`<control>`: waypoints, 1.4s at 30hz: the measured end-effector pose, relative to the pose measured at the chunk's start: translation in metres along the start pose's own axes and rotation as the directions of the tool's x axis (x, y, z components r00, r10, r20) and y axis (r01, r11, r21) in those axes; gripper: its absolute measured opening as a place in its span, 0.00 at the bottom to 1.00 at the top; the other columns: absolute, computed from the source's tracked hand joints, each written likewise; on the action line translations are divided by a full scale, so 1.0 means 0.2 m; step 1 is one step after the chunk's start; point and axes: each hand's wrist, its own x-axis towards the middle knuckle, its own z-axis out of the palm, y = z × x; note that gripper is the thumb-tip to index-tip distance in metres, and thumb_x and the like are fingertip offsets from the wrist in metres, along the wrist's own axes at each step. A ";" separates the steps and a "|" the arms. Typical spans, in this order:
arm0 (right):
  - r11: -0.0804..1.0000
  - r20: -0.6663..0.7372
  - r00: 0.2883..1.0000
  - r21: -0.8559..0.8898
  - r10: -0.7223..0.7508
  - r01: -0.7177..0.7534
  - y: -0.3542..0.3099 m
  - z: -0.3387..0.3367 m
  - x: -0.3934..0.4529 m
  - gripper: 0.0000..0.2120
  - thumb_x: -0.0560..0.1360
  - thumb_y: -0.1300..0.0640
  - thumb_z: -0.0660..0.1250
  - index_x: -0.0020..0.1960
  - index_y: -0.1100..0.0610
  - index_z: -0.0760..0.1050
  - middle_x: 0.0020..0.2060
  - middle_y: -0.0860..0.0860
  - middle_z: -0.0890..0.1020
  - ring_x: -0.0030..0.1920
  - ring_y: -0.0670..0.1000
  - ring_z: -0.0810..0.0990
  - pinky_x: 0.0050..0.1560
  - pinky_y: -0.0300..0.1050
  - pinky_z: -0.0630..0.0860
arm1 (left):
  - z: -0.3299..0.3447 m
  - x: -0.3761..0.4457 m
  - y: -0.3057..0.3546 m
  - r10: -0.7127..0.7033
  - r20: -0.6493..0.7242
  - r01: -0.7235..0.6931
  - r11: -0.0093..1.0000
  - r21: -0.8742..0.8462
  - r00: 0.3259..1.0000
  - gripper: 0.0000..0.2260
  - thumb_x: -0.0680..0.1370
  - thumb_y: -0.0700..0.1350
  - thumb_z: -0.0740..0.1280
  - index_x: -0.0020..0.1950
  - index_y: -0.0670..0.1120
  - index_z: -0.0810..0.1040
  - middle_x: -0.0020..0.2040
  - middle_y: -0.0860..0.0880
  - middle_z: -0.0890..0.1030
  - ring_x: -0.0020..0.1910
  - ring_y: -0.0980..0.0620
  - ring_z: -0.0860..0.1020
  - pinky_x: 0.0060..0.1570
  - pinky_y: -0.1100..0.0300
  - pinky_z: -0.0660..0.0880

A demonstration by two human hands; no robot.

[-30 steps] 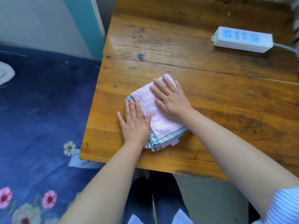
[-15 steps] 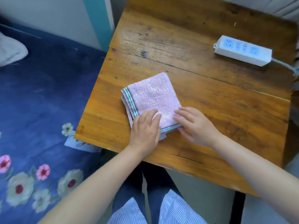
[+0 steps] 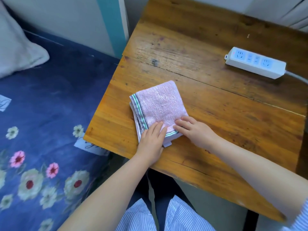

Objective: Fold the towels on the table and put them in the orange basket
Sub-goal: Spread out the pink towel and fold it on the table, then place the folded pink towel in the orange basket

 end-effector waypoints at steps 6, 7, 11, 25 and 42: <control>0.949 0.091 0.985 0.266 0.148 -0.167 -0.01 -0.07 0.09 0.16 0.53 0.77 0.72 0.39 0.65 0.81 0.35 0.58 0.84 0.34 0.60 0.82 0.30 0.50 0.80 | 0.00 -0.04 -0.02 -0.053 0.003 0.053 0.998 0.017 0.999 0.34 0.75 0.49 0.65 0.75 0.46 0.50 0.77 0.49 0.48 0.76 0.52 0.48 0.70 0.57 0.54; 0.933 0.110 0.980 0.306 0.163 -0.190 -0.02 -0.08 0.10 0.16 0.53 0.77 0.70 0.39 0.66 0.81 0.34 0.59 0.84 0.34 0.60 0.82 0.32 0.50 0.80 | -0.01 -0.05 -0.02 -0.068 -0.053 0.070 0.997 0.031 0.996 0.34 0.73 0.48 0.68 0.74 0.46 0.55 0.76 0.46 0.54 0.75 0.51 0.54 0.70 0.57 0.56; 0.884 0.220 0.953 0.375 0.208 -0.280 -0.04 -0.19 0.19 0.12 0.61 0.74 0.65 0.43 0.68 0.80 0.34 0.62 0.82 0.37 0.61 0.80 0.38 0.52 0.76 | -0.07 -0.15 -0.05 -0.080 -0.345 0.085 0.996 0.000 0.935 0.36 0.48 0.38 0.79 0.53 0.45 0.69 0.44 0.47 0.82 0.44 0.48 0.79 0.48 0.60 0.68; 0.919 0.179 0.978 0.392 -0.105 0.027 -0.70 -0.38 1.09 0.20 0.70 0.66 0.67 0.61 0.62 0.71 0.56 0.58 0.75 0.56 0.56 0.74 0.53 0.43 0.69 | -0.56 -0.94 -0.77 -0.597 -0.434 0.378 0.784 -0.491 0.675 0.12 0.74 0.38 0.67 0.57 0.39 0.77 0.54 0.42 0.80 0.54 0.43 0.76 0.50 0.57 0.67; 0.794 0.094 0.875 0.474 -0.475 0.380 -2.70 -0.29 1.89 0.14 0.70 0.69 0.64 0.56 0.66 0.72 0.50 0.61 0.77 0.51 0.59 0.74 0.43 0.44 0.64 | -0.52 -2.79 -1.68 -0.889 -0.315 0.762 0.451 -0.465 0.334 0.14 0.76 0.38 0.60 0.61 0.43 0.71 0.59 0.46 0.73 0.58 0.45 0.72 0.50 0.55 0.67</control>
